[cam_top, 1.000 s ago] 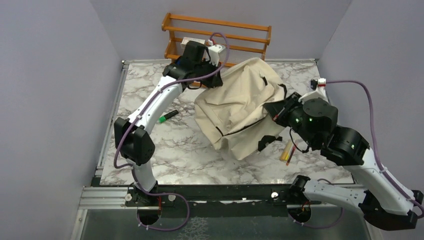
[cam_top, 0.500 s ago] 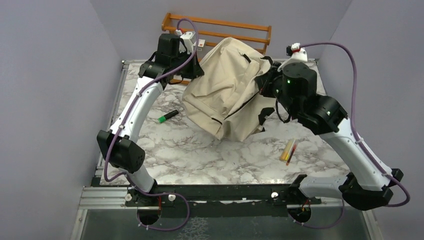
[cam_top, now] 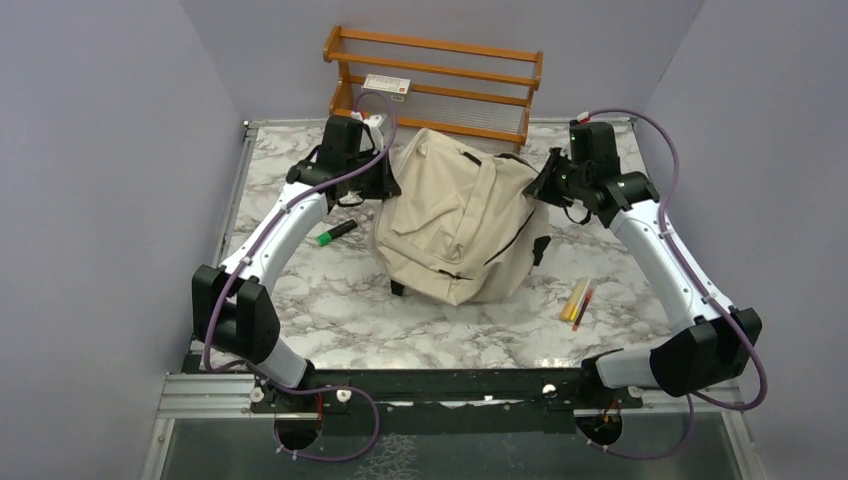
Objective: Pack the student bag
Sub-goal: Adjust the student bag at the center of the board.
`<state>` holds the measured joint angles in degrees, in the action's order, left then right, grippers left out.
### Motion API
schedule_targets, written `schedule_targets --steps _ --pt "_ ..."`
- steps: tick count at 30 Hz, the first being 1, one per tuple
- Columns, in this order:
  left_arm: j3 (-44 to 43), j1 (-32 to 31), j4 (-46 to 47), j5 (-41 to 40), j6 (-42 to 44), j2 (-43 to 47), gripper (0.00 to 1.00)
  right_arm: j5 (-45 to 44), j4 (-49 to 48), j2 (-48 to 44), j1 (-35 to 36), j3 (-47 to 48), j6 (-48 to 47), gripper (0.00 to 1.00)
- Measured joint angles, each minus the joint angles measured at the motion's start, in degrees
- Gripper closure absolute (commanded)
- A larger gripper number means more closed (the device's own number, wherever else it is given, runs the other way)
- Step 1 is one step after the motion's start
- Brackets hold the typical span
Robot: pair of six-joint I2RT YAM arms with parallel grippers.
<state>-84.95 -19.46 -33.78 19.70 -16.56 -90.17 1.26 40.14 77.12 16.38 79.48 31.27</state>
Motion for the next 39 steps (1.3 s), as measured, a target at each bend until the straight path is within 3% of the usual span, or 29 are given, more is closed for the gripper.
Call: schedule_targets --steps 6,10,14,19,24,30,35,39 --pt "16.31 0.02 9.51 -0.07 -2.21 3.65 1.00 3.72 -3.34 2.25 -1.27 -7.80 -0.09 0.99" --pt "23.91 0.02 15.10 -0.04 -3.85 3.69 1.00 4.39 -5.86 4.63 -2.54 -12.09 -0.92 0.82" --pt "26.53 0.33 18.78 -0.02 -5.05 3.69 0.78 4.37 -6.78 6.75 -3.63 -12.92 -1.70 0.64" --pt "27.71 0.39 22.14 -0.26 -5.49 3.72 0.51 3.72 -7.43 5.86 -4.13 -13.44 -2.23 0.52" --pt "27.76 0.39 22.49 -1.92 -4.66 5.73 0.37 0.81 -6.14 0.44 -4.11 -14.75 -2.47 0.49" --pt "25.57 0.61 20.74 -4.22 -2.69 10.03 0.34 0.42 -5.51 -6.60 -4.13 -14.60 -4.11 0.49" --pt "23.26 0.04 20.57 -3.89 -2.36 11.50 0.34 8.17 -5.73 -7.65 -4.13 -14.27 -7.21 0.49" --pt "23.67 -4.00 21.03 -3.96 -2.93 11.93 0.34 16.11 -6.93 -7.06 -3.91 -14.27 -8.44 0.52"
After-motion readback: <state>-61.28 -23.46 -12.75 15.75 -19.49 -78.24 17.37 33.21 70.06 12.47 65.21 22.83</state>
